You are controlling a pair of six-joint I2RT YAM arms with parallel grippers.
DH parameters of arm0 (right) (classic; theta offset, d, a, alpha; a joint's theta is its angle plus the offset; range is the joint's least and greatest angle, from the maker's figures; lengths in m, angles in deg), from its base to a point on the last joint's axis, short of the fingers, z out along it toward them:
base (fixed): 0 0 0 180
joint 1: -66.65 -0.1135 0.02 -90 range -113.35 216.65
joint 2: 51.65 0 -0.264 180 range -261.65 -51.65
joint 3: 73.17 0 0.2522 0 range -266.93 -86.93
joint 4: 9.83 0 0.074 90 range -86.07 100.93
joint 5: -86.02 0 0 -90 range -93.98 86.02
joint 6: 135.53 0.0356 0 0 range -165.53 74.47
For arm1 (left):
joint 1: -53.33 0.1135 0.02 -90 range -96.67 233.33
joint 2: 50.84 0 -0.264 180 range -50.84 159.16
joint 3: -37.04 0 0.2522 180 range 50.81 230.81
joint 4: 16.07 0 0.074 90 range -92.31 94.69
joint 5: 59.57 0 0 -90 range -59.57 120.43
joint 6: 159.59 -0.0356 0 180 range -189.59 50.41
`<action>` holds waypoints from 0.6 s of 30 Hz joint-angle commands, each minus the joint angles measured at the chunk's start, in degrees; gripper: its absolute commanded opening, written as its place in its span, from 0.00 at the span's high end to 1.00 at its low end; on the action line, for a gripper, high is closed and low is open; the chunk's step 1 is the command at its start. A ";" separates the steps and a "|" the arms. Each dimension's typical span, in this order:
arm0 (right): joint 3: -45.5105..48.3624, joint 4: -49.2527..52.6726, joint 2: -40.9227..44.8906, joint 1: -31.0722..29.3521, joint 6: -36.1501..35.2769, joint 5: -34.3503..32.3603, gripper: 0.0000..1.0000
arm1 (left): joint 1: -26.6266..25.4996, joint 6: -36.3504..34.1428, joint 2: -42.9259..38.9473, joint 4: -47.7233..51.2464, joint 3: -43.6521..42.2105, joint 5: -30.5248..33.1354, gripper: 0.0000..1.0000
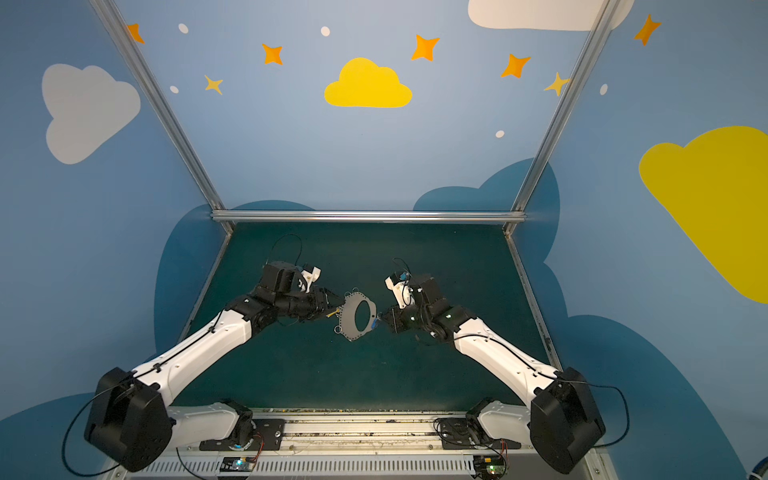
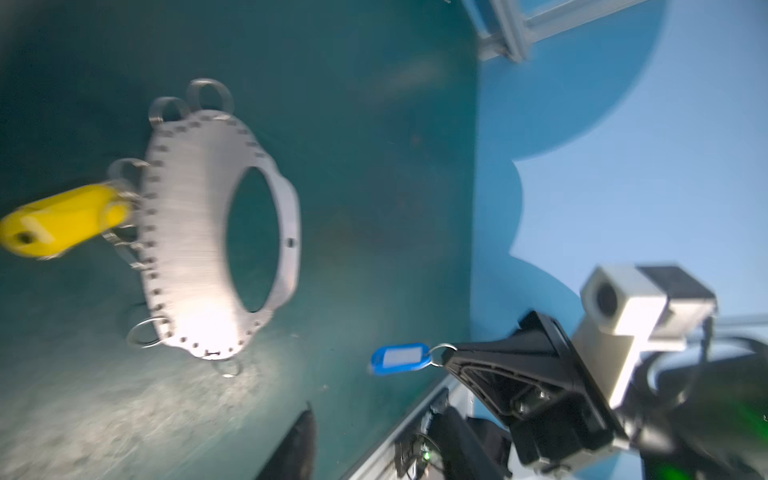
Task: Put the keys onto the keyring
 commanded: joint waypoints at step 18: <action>-4.35 -15.93 -5.29 3.20 5.41 38.31 1.00 | -4.38 -4.20 -4.53 -13.18 -2.02 -18.80 0.73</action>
